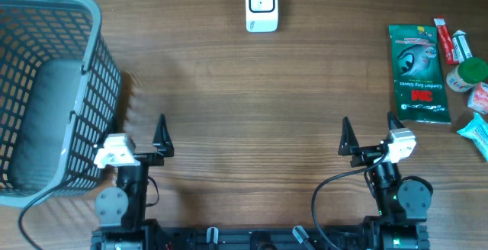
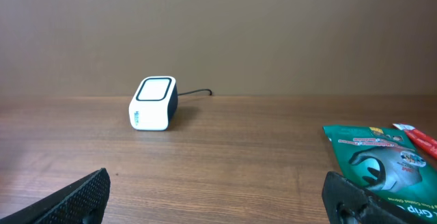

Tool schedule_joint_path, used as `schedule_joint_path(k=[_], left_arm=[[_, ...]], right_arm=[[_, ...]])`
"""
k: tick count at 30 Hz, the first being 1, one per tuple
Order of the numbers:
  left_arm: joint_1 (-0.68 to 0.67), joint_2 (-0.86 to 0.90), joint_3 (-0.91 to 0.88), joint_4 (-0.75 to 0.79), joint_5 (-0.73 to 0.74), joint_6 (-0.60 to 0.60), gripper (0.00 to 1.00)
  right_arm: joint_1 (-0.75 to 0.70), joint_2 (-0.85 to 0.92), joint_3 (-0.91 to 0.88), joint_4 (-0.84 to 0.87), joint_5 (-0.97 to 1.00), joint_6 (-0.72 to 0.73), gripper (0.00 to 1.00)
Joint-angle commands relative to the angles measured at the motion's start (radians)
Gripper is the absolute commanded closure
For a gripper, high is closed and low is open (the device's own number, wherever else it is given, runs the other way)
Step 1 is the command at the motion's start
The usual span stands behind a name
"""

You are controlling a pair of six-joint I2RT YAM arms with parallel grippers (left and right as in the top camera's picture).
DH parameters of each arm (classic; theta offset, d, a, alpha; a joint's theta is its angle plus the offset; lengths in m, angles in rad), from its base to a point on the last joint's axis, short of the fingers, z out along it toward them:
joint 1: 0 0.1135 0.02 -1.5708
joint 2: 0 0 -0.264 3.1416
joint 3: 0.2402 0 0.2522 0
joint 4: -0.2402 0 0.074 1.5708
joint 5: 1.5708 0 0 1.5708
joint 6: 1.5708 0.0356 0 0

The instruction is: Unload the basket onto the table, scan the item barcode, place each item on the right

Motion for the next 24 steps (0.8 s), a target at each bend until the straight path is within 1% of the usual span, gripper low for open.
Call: schedule_joint_path(k=[1, 2, 24], left_arm=[[0.009, -0.01, -0.033, -0.046, 0.011, 0.023, 0.0], [0.009, -0.01, -0.033, -0.073, 0.008, 0.022, 0.0], [0.0, -0.01, -0.033, -0.068, 0.014, 0.02, 0.0]], right_arm=[[-0.002, -0.012, -0.002, 0.004, 0.021, 0.015, 0.0], [-0.002, -0.012, -0.002, 0.004, 0.021, 0.014, 0.0], [-0.002, -0.012, -0.002, 0.004, 0.021, 0.014, 0.0]])
